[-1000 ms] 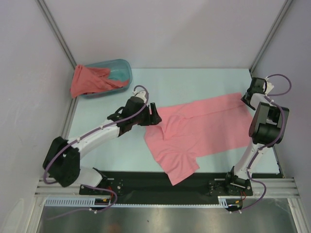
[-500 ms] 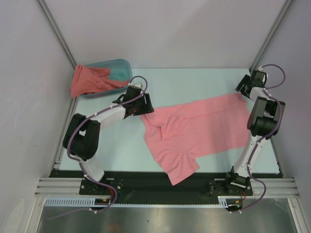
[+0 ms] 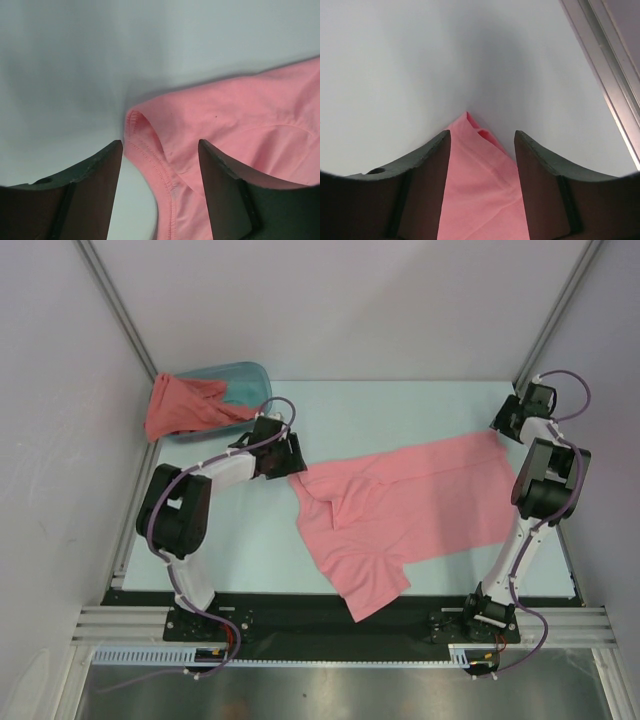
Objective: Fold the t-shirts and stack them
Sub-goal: Fold the tshirt
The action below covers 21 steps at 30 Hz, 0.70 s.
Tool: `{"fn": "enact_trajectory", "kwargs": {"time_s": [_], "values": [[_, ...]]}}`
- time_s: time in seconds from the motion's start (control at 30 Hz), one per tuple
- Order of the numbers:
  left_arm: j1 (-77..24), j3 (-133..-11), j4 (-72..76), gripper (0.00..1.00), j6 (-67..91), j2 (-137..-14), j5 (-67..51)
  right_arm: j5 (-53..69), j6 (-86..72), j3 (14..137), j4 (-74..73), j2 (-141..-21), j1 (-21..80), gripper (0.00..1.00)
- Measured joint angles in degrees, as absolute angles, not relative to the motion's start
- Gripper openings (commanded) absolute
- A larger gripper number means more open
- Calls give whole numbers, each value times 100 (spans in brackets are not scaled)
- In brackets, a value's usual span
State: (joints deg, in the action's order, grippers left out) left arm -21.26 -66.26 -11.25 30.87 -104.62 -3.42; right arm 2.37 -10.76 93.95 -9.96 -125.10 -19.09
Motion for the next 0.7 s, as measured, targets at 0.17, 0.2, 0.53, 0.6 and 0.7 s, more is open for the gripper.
{"fn": "enact_trajectory", "kwargs": {"time_s": [0.17,0.2,0.53,0.6,0.7], "values": [[-2043,-6626,-1122,66,3100,-10696,-624,427,-1009,9537,-1140,-12582,-1892,56],[-2032,-6626,-1120,66,3100,-10737,-679,458,-987,9590,-1177,-12621,-1892,55],[-1981,-6705,-1000,31,3221,-10956,-1127,305,-781,10114,-1704,-13111,-1800,42],[-1962,-6705,-993,24,3253,-10993,-1142,235,-755,10204,-1811,-13155,-1798,38],[-1909,-6707,-980,7,3288,-11039,-1177,176,-744,10346,-1925,-13192,-1793,32]]}}
